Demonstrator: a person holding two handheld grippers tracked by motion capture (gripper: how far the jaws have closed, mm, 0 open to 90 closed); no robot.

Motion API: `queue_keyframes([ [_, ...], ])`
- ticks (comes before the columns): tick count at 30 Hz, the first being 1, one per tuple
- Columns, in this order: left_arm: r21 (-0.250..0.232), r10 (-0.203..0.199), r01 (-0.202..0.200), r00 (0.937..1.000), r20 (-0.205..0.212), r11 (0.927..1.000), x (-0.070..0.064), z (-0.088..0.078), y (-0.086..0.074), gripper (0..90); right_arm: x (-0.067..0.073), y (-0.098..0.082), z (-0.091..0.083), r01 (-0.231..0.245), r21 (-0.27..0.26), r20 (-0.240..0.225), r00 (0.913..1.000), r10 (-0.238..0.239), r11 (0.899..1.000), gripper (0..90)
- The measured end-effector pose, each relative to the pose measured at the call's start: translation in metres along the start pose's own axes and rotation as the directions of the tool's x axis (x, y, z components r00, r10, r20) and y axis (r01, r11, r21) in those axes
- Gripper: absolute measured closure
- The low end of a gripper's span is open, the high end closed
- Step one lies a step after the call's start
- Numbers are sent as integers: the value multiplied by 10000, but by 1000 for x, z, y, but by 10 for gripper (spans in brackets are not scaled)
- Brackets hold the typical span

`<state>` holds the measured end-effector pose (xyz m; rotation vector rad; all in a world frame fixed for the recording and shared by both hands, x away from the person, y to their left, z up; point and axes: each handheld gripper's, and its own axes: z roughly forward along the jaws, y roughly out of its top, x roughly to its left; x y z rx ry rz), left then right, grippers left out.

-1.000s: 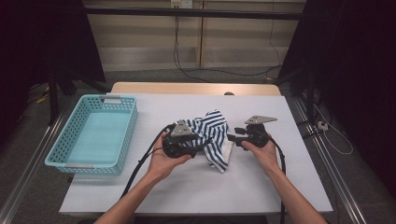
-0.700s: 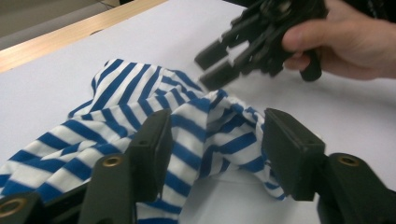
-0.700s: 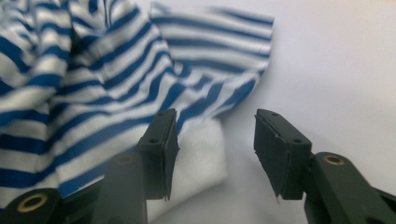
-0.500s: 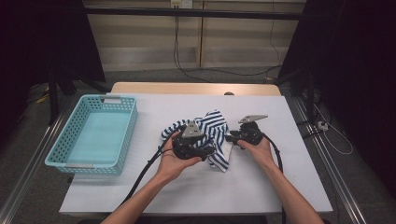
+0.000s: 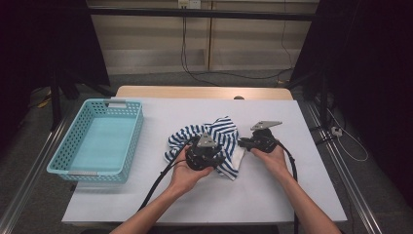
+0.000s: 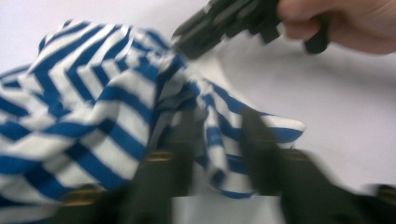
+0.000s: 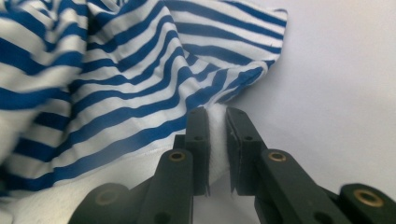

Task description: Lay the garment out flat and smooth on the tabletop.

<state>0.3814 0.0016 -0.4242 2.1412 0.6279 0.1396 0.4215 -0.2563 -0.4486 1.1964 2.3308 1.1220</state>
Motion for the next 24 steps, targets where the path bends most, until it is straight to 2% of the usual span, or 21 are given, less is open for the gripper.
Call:
queue_keyframes([
  [1,-9,-35,35,9999,-115,10000,2,-1,-1,858,1,0,-3,-142,-54,-43,9999,142,9999,807],
  [2,-28,-25,24,9994,-339,10000,5,-4,-2,864,0,0,-5,-80,-120,-37,10000,79,9999,807],
  [3,21,-113,114,9993,-345,9999,9,-9,-2,867,0,0,-7,-160,-207,-70,9998,159,9997,807],
  [4,-176,-284,278,9989,-376,9995,12,-13,-3,869,0,-1,-9,-244,-221,-101,9997,242,9995,807],
  [7,-118,-257,249,9970,-732,9996,19,-31,-6,872,1,-4,-15,-267,-290,-206,9994,262,9992,806],
  [9,-131,-510,501,9948,-887,9987,23,-40,-11,872,3,-6,-19,-362,-334,-268,9990,353,9988,805],
  [14,495,-644,718,9884,-1377,9962,35,-53,-29,872,8,-13,-28,-183,-208,-217,9996,178,9996,803],
  [16,661,-824,927,9861,-1444,9935,39,-57,-37,873,11,-17,-32,-188,-98,-188,9996,187,9998,802],
  [18,834,-813,952,9843,-1566,9920,43,-61,-42,872,12,-21,-34,-208,-84,-213,9996,206,9997,801],
  [20,932,-864,1027,9826,-1646,9903,46,-64,-46,873,15,-24,-38,-288,-21,-331,9990,287,9996,801],
  [22,917,-1045,1210,9803,-1674,9884,49,-67,-48,873,20,-27,-42,-611,-167,-688,9958,598,9980,801],
  [24,949,-1061,1246,9779,-1802,9877,51,-70,-49,873,27,-31,-48,-425,-197,-770,9962,408,9989,800],
])
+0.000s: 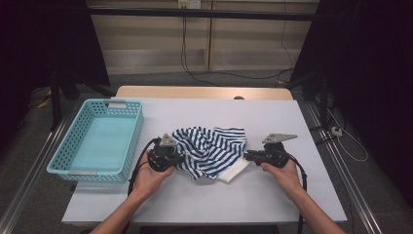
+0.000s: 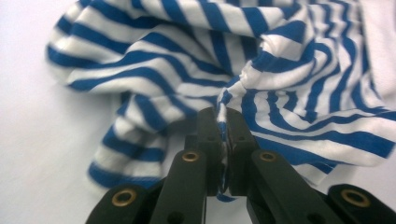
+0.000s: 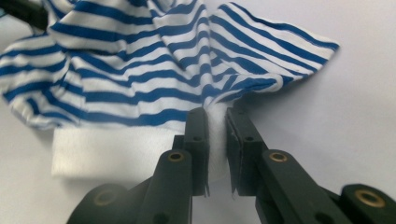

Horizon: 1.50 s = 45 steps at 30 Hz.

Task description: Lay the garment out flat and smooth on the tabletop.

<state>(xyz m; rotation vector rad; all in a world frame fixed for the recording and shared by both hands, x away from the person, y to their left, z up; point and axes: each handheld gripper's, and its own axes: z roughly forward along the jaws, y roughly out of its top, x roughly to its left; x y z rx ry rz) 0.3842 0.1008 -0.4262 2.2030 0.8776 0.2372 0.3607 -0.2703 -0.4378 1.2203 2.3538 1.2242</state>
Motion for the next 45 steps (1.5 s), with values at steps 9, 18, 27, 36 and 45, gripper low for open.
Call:
queue_keyframes([
  [9,322,-305,319,9986,-431,9990,13,-5,-14,872,25,-19,-10,325,356,-507,9982,-307,9988,768],
  [18,-216,-410,401,9981,-463,9990,10,-14,-13,631,9,-13,-18,332,-465,127,9994,-326,9984,614],
  [27,-1028,964,-916,9944,423,9905,-23,-30,-11,585,1,-16,-12,728,43,755,9945,-730,9973,594],
  [36,-283,1674,-1652,9787,1188,9859,-46,-2,-10,515,1,-17,-6,935,191,796,9923,-947,9954,496],
  [45,677,2428,-2526,9617,1272,9652,-53,15,-16,403,-1,-17,-2,846,515,1011,9908,-895,9951,381],
])
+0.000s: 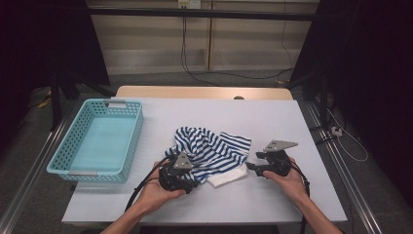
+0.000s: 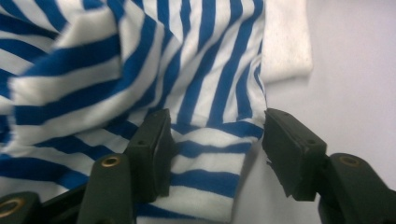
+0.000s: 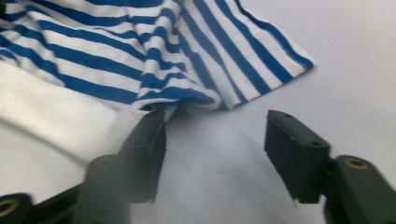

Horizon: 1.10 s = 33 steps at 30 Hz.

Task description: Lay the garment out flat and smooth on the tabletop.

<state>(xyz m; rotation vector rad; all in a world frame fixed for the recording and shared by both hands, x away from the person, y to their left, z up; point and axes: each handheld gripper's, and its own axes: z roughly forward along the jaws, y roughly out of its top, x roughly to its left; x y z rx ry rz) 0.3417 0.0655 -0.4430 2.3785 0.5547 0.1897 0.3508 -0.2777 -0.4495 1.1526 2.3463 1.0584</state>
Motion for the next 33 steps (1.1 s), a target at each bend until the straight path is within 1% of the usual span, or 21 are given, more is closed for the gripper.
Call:
queue_keyframes([
  [1,-28,53,-54,9999,-145,10000,-1,2,-1,400,0,0,0,-11,46,-59,10000,12,10000,382],
  [3,-114,-226,225,9997,-67,9997,-1,3,-1,401,1,1,0,2,88,-116,9999,-1,10000,373],
  [4,-146,-220,219,9997,-89,9997,-1,2,-1,440,1,1,1,56,74,-77,10000,-56,10000,370],
  [7,-97,238,-239,9997,-73,9997,0,1,0,686,2,1,2,130,119,-170,9998,-128,9998,359],
  [8,-121,127,-128,9999,-103,9998,0,1,0,772,1,1,3,150,108,-178,9997,-148,9998,358],
  [10,-284,-210,206,9997,-137,9994,5,-2,0,843,1,1,2,105,141,-208,9997,-102,9998,353],
  [11,-455,-366,359,9992,-146,9983,10,-5,1,849,1,1,2,111,156,-247,9996,-107,9998,345],
  [13,-1099,-765,731,9967,-263,9913,18,-15,2,852,2,1,4,213,216,-319,9993,-206,9995,321],
  [14,-1261,-891,855,9958,-231,9883,23,-22,3,852,3,1,4,306,274,-444,9986,-294,9992,302],
  [17,-1961,-1592,1520,9870,-213,9687,35,-35,2,852,8,3,8,623,237,-489,9969,-611,9978,286],
  [21,-2161,-2118,2039,9772,-142,9549,45,-36,-2,851,17,7,12,1220,148,-513,9913,-1211,9924,317],
  [22,-2160,-2191,2112,9756,-128,9533,46,-35,-2,850,19,8,12,1294,122,-520,9903,-1286,9915,322],
  [24,-2231,-2120,2040,9772,-122,9532,48,-35,-1,850,23,10,12,1506,-57,-522,9872,-1507,9886,340],
  [25,-2183,-2230,2155,9748,-100,9518,48,-36,0,850,26,11,12,1556,-114,-591,9860,-1560,9878,347],
  [26,-2353,-2438,2365,9698,-17,9427,47,-36,1,850,28,12,13,1636,-149,-657,9842,-1643,9864,356],
  [27,-2326,-2346,2269,9721,-56,9457,48,-37,2,850,30,12,14,1735,-132,-640,9827,-1740,9847,360],
  [28,-2447,-2480,2379,9687,-107,9399,48,-37,2,849,32,12,15,1787,-117,-637,9818,-1791,9838,368],
  [29,-2463,-2339,2228,9721,-166,9432,50,-37,1,849,34,12,16,1838,-20,-670,9807,-1835,9830,379],
  [31,-2445,-2537,2415,9671,-190,9391,52,-36,0,849,36,12,19,1989,162,-672,9780,-1974,9799,393],
  [32,-2459,-2467,2324,9687,-286,9410,54,-36,0,848,36,12,19,2036,194,-647,9773,-2019,9789,405],
  [33,-2449,-2681,2539,9630,-258,9357,55,-36,-1,848,37,12,19,2092,280,-575,9766,-2074,9775,413],
])
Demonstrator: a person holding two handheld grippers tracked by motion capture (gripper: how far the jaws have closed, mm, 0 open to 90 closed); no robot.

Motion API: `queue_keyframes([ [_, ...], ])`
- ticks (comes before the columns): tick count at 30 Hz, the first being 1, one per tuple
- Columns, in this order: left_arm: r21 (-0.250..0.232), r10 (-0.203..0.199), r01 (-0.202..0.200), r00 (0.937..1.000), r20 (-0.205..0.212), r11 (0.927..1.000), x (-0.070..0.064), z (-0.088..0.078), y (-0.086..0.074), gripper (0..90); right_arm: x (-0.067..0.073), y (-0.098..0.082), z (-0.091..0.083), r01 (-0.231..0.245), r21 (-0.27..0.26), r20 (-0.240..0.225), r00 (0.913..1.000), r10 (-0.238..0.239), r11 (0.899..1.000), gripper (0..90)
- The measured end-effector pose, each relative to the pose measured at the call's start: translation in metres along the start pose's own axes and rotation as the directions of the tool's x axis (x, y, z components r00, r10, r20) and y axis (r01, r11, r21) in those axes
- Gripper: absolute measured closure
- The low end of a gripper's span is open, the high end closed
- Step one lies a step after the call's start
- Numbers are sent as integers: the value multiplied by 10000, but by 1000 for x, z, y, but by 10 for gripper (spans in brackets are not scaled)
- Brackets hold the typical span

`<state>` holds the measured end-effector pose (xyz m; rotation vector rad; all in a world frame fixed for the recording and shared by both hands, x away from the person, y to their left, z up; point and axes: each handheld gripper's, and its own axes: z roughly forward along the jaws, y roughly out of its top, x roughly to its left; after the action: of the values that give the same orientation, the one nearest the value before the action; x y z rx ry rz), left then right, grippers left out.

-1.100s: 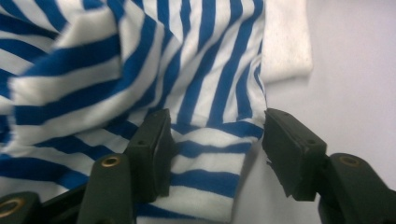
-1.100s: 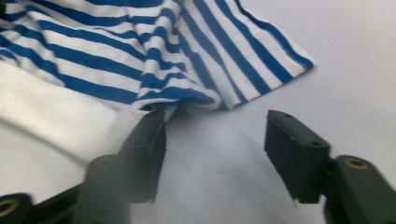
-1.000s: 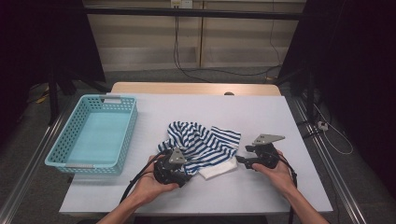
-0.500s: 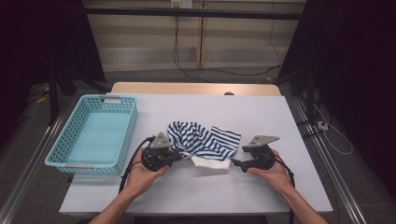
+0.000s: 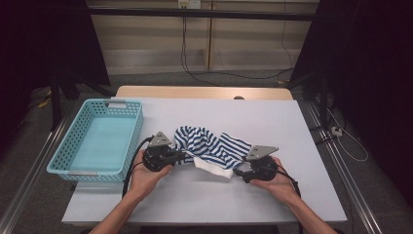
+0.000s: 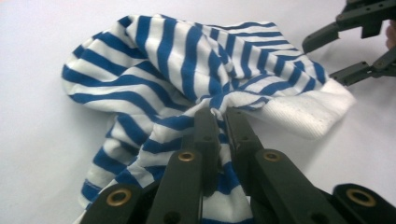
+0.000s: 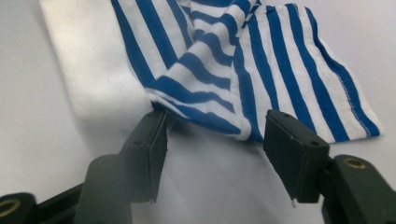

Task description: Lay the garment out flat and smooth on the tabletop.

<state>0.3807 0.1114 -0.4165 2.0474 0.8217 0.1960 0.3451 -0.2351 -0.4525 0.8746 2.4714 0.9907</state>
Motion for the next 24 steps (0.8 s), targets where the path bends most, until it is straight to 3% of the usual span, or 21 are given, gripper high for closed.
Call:
queue_keyframes([
  [2,-108,-143,142,9998,-106,9998,2,0,0,848,0,0,1,147,-4,65,9999,-147,9999,417],
  [4,-80,73,-74,9999,-140,9999,6,0,0,848,0,0,1,161,-40,144,9998,-160,9999,421],
  [5,-121,-148,146,9998,-150,9998,6,1,0,848,0,1,2,193,-54,173,9997,-192,9998,422],
  [9,-78,-80,78,9999,-150,9999,7,3,0,848,0,4,7,263,-158,252,9993,-259,9995,452],
  [14,48,7,-6,9998,-199,10000,9,5,0,841,3,6,10,395,-293,-66,9992,-397,9988,613],
  [18,60,-126,128,9997,-199,9999,8,4,-2,825,4,6,10,466,-344,-321,9983,-477,9983,815],
  [23,308,170,-166,9997,-148,9994,7,6,-5,775,-4,6,2,-55,-739,-416,9991,24,9973,863],
  [24,540,438,-428,9989,-173,9976,7,6,-5,762,-6,6,0,-153,-858,-359,9993,122,9962,865],
])
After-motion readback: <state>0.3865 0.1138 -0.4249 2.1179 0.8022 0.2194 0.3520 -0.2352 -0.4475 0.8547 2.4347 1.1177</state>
